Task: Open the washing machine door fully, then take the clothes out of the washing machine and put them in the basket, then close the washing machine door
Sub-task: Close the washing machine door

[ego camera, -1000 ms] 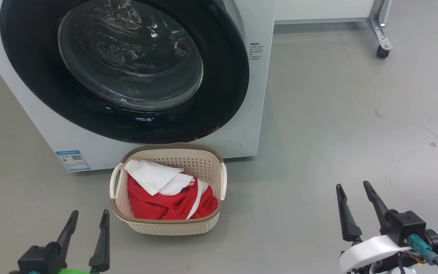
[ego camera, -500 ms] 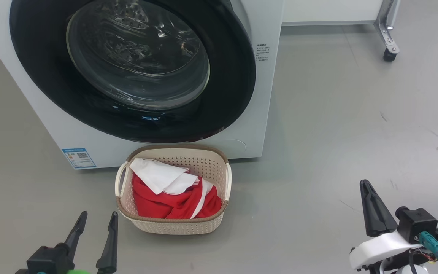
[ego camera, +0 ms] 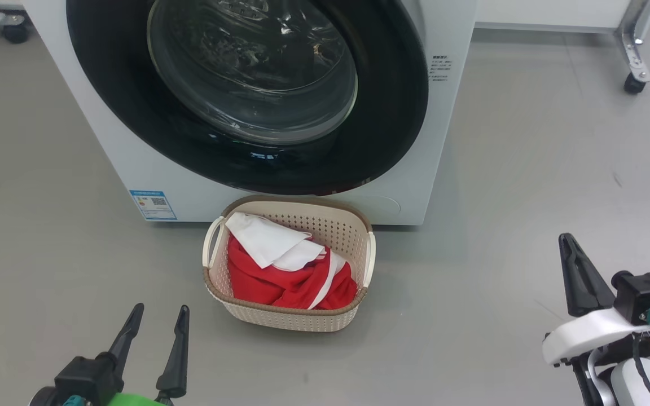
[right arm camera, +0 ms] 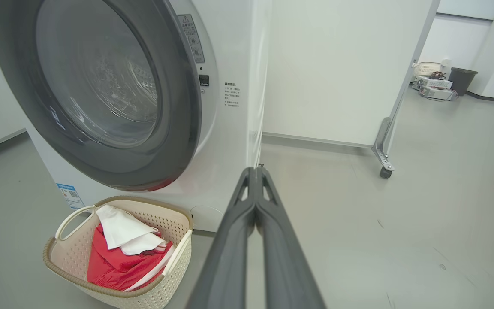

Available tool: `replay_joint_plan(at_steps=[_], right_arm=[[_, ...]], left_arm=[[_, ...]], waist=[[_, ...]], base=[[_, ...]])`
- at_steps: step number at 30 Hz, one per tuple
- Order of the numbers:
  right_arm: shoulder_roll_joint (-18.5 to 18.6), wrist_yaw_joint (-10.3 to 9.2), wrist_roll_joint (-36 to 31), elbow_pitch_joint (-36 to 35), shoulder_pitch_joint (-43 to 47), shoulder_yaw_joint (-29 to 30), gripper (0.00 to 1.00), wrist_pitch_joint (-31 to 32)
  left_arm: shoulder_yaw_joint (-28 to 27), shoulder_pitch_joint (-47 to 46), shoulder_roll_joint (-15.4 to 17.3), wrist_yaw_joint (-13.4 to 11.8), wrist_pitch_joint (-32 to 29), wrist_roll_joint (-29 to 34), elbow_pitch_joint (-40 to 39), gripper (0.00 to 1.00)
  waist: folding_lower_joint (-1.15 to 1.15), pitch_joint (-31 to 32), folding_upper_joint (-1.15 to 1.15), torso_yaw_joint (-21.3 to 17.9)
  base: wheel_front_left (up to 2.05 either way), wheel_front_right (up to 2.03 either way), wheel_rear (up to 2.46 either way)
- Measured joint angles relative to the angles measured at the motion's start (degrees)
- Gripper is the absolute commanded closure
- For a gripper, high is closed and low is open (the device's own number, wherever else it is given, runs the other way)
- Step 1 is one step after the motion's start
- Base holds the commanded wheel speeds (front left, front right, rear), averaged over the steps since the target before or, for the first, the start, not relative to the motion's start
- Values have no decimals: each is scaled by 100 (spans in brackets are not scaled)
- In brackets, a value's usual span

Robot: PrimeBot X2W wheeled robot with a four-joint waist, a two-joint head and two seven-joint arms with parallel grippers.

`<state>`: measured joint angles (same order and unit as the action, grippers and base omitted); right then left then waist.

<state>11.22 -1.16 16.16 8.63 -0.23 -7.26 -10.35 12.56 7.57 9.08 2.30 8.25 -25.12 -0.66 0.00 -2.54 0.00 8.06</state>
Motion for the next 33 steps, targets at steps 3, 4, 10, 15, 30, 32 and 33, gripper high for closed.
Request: replay_joint_plan(at_steps=[3, 4, 10, 15, 30, 32, 33], right_arm=[[29, 59, 0, 9, -230, -1, 100, 55], [37, 74, 0, 12, -315, -10, 100, 57], [63, 316, 37, 76, -886, -143, 100, 224], [70, 463, 46, 199, -1455, -269, 100, 370], [-55, 715, 196, 778, -3112, -690, 100, 750], [-78, 719, 226, 864, -3333, -705, 100, 767], [-68, 743, 235, 904, -3437, -714, 100, 814]], left_arm=[[27, -57, 0, 3, 4, 8, -40, 0], [26, -81, 0, 3, 16, 10, -55, 0], [36, -260, -2, 31, 49, 58, -154, 0], [67, -499, -27, 77, 91, 58, -177, 0], [166, -1000, -96, 160, 179, 60, -164, 0], [187, -1048, -99, 185, 194, 60, -156, 0], [202, -1077, -102, 204, 197, 60, -153, 0]], waist=[[0, -102, 0, 126], [0, -143, 0, 163], [0, -430, 0, 364], [0, -688, 0, 516], [0, -1284, 0, 875], [0, -1357, 0, 899], [0, -1391, 0, 911]], base=[[0, 0, 0], [0, 0, 0], [0, 0, 0], [0, 0, 0], [0, 0, 0], [0, 0, 0], [0, 0, 0]])
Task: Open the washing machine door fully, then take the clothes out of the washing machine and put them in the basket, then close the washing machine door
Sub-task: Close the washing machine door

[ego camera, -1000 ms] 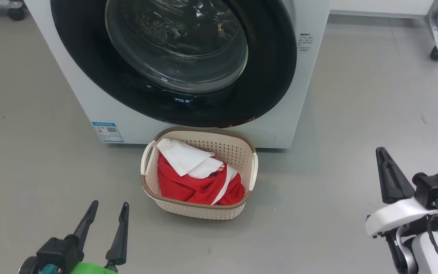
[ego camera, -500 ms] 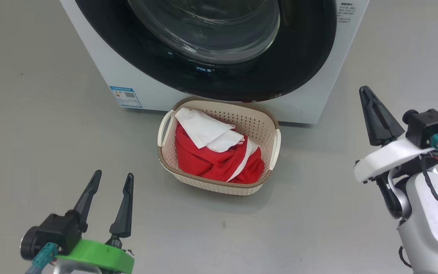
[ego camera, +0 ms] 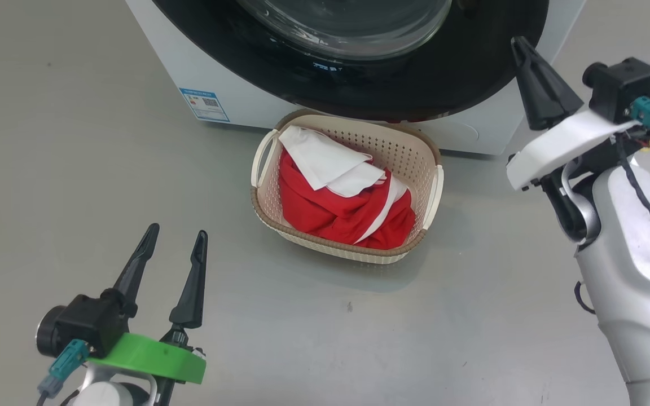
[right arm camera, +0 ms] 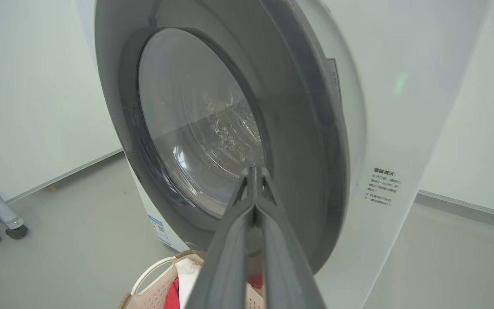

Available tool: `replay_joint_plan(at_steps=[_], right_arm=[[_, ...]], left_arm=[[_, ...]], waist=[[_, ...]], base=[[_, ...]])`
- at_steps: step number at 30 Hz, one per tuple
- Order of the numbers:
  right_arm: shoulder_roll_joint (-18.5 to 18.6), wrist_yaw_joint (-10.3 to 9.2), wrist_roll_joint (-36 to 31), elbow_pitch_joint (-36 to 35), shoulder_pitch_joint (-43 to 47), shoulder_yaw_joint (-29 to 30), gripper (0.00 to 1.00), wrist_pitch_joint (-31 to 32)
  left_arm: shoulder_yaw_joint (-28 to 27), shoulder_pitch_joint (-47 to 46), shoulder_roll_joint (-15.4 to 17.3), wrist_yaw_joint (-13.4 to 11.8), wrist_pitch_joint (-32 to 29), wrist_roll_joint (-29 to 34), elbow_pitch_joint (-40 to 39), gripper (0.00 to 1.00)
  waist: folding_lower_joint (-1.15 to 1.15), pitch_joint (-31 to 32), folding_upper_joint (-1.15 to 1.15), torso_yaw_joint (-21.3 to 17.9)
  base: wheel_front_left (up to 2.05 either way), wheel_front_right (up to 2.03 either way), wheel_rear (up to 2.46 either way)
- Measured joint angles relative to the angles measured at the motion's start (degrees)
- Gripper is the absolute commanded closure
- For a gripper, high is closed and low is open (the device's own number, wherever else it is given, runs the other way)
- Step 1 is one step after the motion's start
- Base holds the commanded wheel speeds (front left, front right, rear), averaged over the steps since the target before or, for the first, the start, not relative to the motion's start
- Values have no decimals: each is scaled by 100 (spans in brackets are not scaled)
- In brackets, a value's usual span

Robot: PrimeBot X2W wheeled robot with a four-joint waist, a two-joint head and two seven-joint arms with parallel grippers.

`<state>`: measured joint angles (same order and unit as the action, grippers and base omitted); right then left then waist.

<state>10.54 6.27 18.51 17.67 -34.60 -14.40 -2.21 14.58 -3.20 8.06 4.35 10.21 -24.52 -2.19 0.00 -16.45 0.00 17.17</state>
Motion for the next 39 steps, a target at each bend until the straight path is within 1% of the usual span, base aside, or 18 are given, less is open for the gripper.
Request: replay_joint_plan(at_steps=[6, 13, 15, 17, 28, 33, 39], right_arm=[[-2, 20, 242, 343, -559, 67, 100, 132], [52, 24, 376, 693, -1126, 131, 100, 201], [58, 26, 376, 740, -1188, 130, 100, 229], [67, 69, 433, 846, -1309, 137, 100, 244], [144, 71, 580, 1354, -1748, 98, 100, 240], [229, 74, 603, 1536, -1940, 79, 100, 232], [435, 107, 603, 1802, -2281, 103, 100, 182]], left_arm=[[70, -194, -99, 14, 53, 0, 55, 0], [159, -343, -188, 57, 102, 0, 178, 0], [174, -359, -196, 57, 103, 0, 189, 0], [190, -400, -207, 59, 113, 0, 210, 0], [194, -515, -260, 82, 214, 0, 371, 0], [230, -538, -302, 99, 247, 0, 424, 0], [319, -630, -344, 109, 297, 0, 530, 0]], waist=[[0, -185, 0, 107], [0, -344, 0, 289], [0, -364, 0, 316], [0, -402, 0, 370], [0, -554, 0, 571], [0, -569, 0, 622], [0, -594, 0, 762]], base=[[0, 0, 0], [0, 0, 0], [0, 0, 0], [0, 0, 0], [0, 0, 0], [0, 0, 0], [0, 0, 0]])
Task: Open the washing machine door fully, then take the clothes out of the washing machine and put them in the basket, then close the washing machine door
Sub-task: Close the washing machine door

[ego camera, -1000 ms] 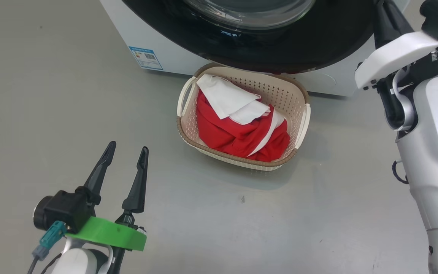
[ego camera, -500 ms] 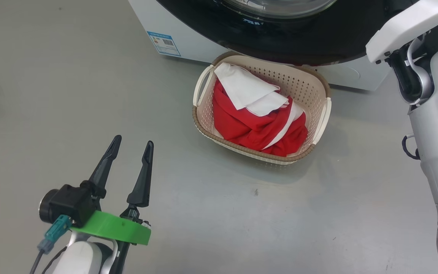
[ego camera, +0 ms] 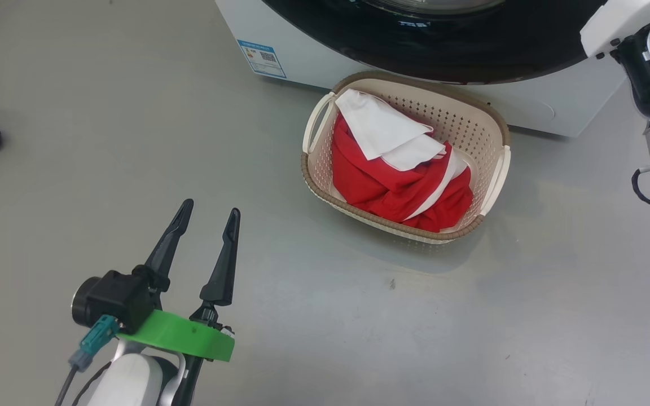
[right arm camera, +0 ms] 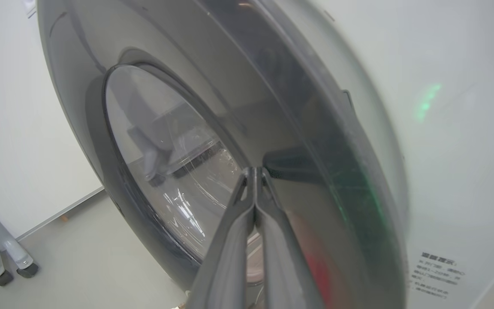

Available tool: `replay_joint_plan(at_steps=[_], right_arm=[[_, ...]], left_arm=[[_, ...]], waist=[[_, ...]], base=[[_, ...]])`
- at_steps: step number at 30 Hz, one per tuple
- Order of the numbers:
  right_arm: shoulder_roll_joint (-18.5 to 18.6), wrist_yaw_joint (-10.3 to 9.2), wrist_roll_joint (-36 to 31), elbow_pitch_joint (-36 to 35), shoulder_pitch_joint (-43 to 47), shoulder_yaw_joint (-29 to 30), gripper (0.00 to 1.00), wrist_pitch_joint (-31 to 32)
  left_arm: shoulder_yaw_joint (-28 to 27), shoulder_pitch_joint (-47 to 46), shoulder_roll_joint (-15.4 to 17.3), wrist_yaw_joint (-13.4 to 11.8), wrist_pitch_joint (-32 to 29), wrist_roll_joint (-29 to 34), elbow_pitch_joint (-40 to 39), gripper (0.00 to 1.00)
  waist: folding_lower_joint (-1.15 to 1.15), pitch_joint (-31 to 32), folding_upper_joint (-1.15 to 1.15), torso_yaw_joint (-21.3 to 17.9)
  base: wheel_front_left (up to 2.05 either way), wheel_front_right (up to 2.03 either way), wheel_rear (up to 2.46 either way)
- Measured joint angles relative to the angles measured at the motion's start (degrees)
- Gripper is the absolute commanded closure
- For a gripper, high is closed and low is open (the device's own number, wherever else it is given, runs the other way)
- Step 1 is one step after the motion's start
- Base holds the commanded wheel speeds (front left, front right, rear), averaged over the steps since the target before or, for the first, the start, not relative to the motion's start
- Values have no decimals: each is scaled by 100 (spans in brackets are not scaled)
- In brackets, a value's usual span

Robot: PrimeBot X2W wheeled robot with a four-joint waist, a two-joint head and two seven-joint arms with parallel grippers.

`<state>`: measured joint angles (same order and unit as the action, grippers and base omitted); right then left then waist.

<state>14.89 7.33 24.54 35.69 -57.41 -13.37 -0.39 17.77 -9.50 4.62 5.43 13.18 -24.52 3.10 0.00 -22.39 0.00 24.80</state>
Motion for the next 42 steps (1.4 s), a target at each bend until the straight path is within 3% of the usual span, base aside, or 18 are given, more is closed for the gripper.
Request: replay_joint_plan(at_steps=[21, 24, 42], right_arm=[[182, 1, 59, 797, -540, 288, 100, -366], [174, -94, 66, 884, -561, 336, 100, -474], [-46, -86, 220, 1270, -614, 264, 100, -872]], left_arm=[[27, -22, -37, 41, 57, -1, 190, 0], [32, -25, -46, 41, 57, -1, 198, 0], [-98, -53, -54, 40, 108, 65, 270, 0]], waist=[[0, -25, 0, 243], [0, -26, 0, 258], [0, 48, 0, 134]], base=[[0, 0, 0], [0, 0, 0], [0, 0, 0]])
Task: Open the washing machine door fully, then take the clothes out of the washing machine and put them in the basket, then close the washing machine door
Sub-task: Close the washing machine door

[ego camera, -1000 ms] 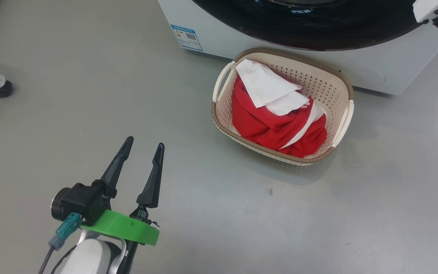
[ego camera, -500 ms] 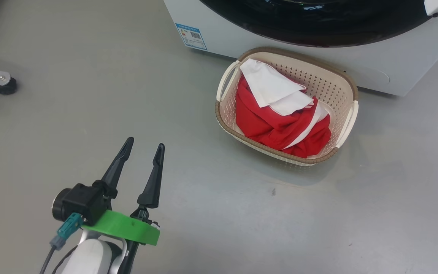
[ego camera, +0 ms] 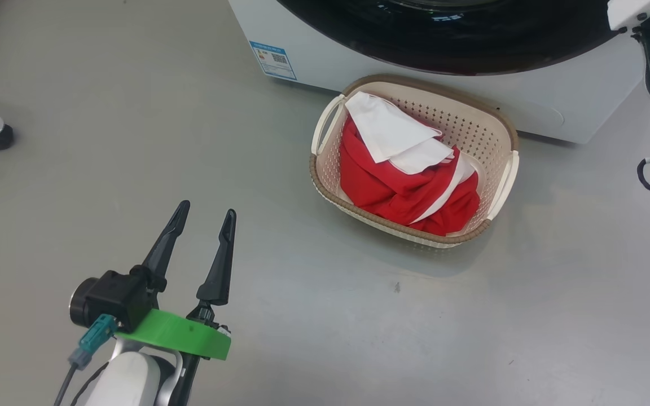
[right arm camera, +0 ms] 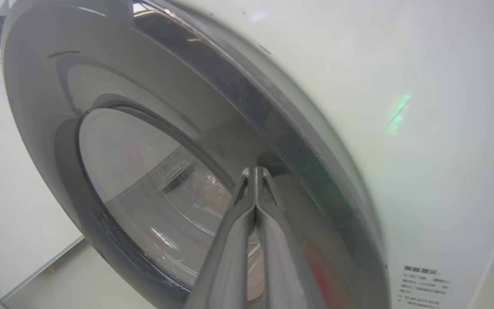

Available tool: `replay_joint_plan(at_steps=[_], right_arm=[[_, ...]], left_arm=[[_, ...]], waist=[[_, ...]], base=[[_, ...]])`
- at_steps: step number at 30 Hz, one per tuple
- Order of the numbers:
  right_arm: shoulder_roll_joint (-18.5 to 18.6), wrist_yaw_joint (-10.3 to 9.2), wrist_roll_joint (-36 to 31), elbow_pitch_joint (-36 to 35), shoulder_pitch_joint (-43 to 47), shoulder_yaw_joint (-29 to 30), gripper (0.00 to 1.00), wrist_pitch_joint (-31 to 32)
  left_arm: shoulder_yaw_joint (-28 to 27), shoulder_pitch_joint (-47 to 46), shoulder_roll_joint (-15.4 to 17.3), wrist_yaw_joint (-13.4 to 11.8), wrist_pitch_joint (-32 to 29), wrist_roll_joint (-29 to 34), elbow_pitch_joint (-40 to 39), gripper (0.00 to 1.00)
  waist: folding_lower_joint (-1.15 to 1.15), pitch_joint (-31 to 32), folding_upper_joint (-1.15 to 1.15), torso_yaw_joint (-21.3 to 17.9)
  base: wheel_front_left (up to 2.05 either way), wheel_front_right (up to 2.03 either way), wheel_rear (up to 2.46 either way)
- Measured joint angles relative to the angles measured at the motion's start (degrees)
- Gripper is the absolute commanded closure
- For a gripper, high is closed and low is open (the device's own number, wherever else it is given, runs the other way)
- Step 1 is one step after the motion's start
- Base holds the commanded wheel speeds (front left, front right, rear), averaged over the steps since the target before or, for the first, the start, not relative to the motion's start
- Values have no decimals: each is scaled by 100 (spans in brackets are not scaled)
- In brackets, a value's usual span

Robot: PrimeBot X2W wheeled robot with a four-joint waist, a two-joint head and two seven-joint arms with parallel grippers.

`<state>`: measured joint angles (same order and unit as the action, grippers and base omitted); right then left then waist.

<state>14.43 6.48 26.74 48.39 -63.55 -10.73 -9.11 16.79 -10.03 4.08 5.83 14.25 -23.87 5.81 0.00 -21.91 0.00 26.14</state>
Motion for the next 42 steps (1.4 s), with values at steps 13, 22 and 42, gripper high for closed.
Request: replay_joint_plan(at_steps=[13, 22, 42], right_arm=[[-365, 49, 259, -23, 810, -82, 100, -344], [-442, 51, 350, -297, 1691, -109, 100, -486], [-463, -229, -183, -1568, 3724, -4, 2, -533]], left_arm=[[-136, 1, 90, -25, 1, 98, -9, 0], [-155, 7, 172, -33, 1, 131, 26, 0], [-108, 383, 399, -57, -24, 227, 156, 0]], waist=[[1, 166, 0, -467], [1, 393, 0, -822], [1, 1232, 0, -1521]], base=[[0, 0, 0], [0, 0, 0], [0, 0, 0]])
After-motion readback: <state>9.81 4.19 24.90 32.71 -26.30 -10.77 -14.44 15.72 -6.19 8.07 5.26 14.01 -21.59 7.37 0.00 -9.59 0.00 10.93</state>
